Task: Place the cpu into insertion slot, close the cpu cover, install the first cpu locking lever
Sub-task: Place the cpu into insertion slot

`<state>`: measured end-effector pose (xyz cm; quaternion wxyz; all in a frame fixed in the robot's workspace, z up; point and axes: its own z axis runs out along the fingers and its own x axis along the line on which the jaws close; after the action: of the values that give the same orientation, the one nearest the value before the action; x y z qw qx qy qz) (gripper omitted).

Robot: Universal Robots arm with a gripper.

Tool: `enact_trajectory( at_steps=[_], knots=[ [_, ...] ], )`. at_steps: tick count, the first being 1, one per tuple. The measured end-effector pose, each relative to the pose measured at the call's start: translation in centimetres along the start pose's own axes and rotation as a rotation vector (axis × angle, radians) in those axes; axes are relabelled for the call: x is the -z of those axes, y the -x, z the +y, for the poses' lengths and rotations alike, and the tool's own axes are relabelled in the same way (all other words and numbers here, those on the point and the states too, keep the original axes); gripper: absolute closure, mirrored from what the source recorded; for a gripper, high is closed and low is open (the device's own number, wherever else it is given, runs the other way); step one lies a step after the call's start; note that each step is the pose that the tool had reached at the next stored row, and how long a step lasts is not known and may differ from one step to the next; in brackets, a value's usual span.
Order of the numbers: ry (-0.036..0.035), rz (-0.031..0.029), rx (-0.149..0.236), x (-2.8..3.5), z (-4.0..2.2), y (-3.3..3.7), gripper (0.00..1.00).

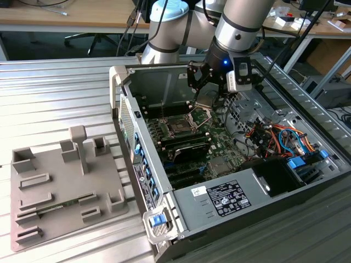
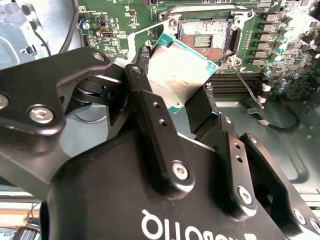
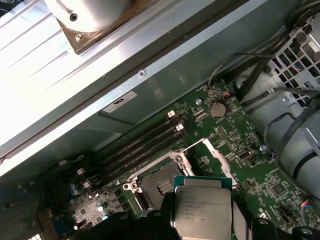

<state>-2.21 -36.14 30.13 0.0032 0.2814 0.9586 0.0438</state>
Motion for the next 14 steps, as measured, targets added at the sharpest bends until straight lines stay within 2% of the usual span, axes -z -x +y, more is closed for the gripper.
enact_trajectory(
  at_steps=[14],
  knots=[
    [0.0005, -0.0027, -0.031, -0.02, 0.0, 0.0, 0.45]
  ],
)
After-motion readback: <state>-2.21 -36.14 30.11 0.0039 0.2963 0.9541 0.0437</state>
